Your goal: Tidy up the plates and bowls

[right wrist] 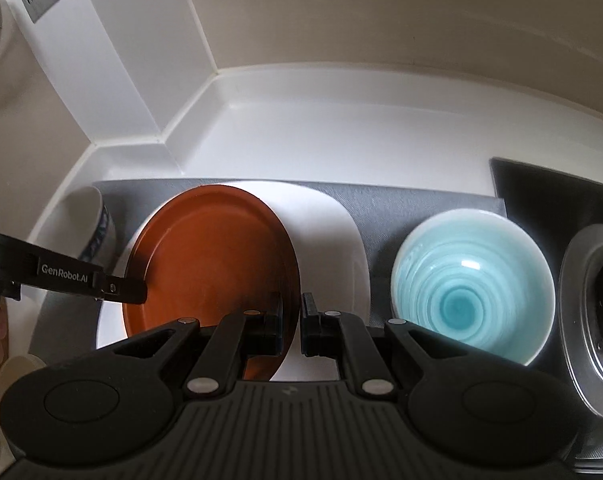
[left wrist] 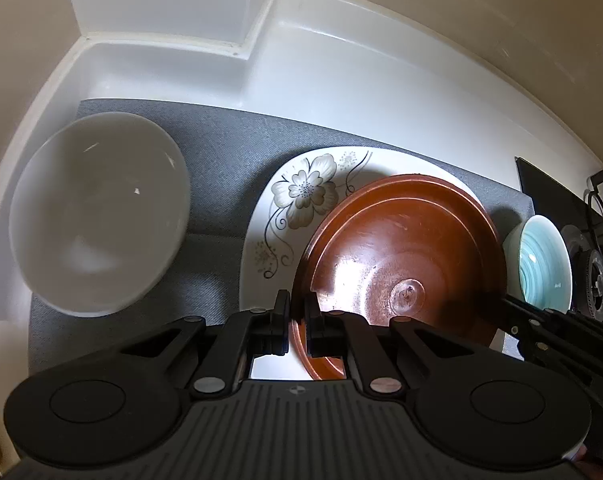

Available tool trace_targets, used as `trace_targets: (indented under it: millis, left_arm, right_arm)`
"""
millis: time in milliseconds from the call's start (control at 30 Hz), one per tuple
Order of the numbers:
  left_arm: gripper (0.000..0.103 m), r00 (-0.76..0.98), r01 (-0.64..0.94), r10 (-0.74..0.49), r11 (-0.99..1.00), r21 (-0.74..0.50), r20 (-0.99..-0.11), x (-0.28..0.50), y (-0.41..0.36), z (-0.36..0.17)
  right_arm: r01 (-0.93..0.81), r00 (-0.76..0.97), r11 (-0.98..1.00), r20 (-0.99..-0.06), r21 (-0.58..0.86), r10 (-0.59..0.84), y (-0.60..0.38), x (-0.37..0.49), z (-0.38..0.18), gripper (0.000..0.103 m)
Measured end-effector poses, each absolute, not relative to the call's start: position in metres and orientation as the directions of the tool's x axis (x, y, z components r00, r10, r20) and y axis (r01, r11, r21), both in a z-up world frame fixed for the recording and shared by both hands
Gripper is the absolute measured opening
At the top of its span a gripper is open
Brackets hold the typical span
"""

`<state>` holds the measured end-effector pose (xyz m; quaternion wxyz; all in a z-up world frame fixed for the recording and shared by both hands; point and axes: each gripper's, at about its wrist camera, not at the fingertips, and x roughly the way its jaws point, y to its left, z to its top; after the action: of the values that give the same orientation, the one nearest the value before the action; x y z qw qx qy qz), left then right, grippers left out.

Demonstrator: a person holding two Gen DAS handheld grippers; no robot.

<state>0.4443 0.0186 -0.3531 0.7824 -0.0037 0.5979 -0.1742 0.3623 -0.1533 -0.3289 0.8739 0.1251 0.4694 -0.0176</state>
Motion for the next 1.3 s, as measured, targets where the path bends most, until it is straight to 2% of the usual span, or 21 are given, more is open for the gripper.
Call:
trace_targets:
  millis: [233, 433, 567, 633, 667, 733, 800, 833, 867, 900, 933, 1033, 1100, 1133, 1200, 1267, 1300]
  left_arm:
    - [0.006, 0.281, 0.281, -0.250, 0.945, -0.170, -0.926, 0.438, 0.014, -0.356]
    - [0.007, 0.322, 0.339, -0.205, 0.936, -0.089, -0.925, 0.428, 0.004, -0.356]
    - [0.008, 0.398, 0.427, -0.179, 0.904, 0.009, -0.900, 0.415, -0.006, -0.357]
    - [0.008, 0.401, 0.411, -0.174, 0.912, 0.007, -0.899, 0.413, -0.004, -0.355]
    - [0.008, 0.397, 0.395, -0.197, 0.918, -0.027, -0.897, 0.411, 0.001, -0.351]
    - [0.009, 0.406, 0.368, -0.261, 0.924, -0.105, -0.876, 0.402, 0.018, -0.334]
    - [0.022, 0.490, 0.354, -0.276, 0.930, -0.100, -0.827, 0.385, 0.040, -0.310]
    - [0.044, 0.540, 0.335, -0.266, 0.938, -0.085, -0.799, 0.376, 0.054, -0.299]
    - [0.071, 0.583, 0.303, -0.253, 0.949, -0.083, -0.772, 0.370, 0.069, -0.291]
    - [0.078, 0.618, 0.253, -0.230, 0.963, -0.087, -0.752, 0.365, 0.085, -0.286]
    - [0.082, 0.642, 0.203, -0.210, 0.974, -0.100, -0.737, 0.363, 0.100, -0.284]
    - [0.080, 0.638, 0.073, -0.185, 0.981, -0.180, -0.747, 0.372, 0.139, -0.289]
    - [0.063, 0.621, -0.007, -0.156, 0.979, -0.205, -0.768, 0.386, 0.156, -0.298]
    - [0.044, 0.622, -0.045, -0.127, 0.980, -0.196, -0.772, 0.391, 0.160, -0.302]
    - [0.037, 0.632, -0.071, -0.090, 0.982, -0.173, -0.770, 0.402, 0.162, -0.311]
    - [0.022, 0.599, -0.079, -0.102, 0.980, -0.185, -0.794, 0.415, 0.165, -0.324]
    - [0.021, 0.577, -0.090, -0.117, 0.974, -0.206, -0.809, 0.417, 0.167, -0.331]
  right_arm:
    - [0.148, 0.544, 0.974, -0.837, 0.173, 0.066, -0.149, 0.366, -0.347, 0.009]
    - [0.142, 0.562, 0.978, -0.826, 0.152, 0.047, -0.145, 0.356, -0.354, 0.010]
    - [0.107, 0.593, 0.989, -0.805, 0.103, 0.020, -0.139, 0.352, -0.357, 0.011]
    - [0.107, 0.603, 0.988, -0.797, 0.111, 0.024, -0.140, 0.351, -0.359, 0.012]
    - [0.114, 0.606, 0.986, -0.795, 0.120, 0.026, -0.141, 0.350, -0.358, 0.014]
    - [0.128, 0.630, 0.980, -0.776, 0.154, 0.040, -0.146, 0.344, -0.352, 0.030]
    - [0.122, 0.666, 0.975, -0.744, 0.186, 0.059, -0.151, 0.330, -0.339, 0.031]
    - [0.117, 0.683, 0.973, -0.727, 0.197, 0.065, -0.153, 0.322, -0.331, 0.037]
    - [0.116, 0.700, 0.971, -0.710, 0.209, 0.069, -0.154, 0.313, -0.324, 0.043]
    - [0.115, 0.714, 0.967, -0.696, 0.228, 0.079, -0.155, 0.305, -0.319, 0.055]
    - [0.108, 0.725, 0.961, -0.682, 0.253, 0.098, -0.157, 0.297, -0.314, 0.061]
    - [0.094, 0.740, 0.949, -0.658, 0.301, 0.136, -0.155, 0.283, -0.307, 0.062]
    - [0.083, 0.743, 0.944, -0.652, 0.320, 0.156, -0.149, 0.282, -0.306, 0.062]
    - [0.074, 0.741, 0.941, -0.650, 0.330, 0.170, -0.145, 0.285, -0.307, 0.062]
    - [0.061, 0.732, 0.940, -0.655, 0.336, 0.187, -0.133, 0.294, -0.308, 0.062]
    - [0.039, 0.725, 0.938, -0.656, 0.344, 0.211, -0.119, 0.307, -0.306, 0.062]
    - [0.020, 0.725, 0.938, -0.651, 0.346, 0.225, -0.110, 0.313, -0.303, 0.062]
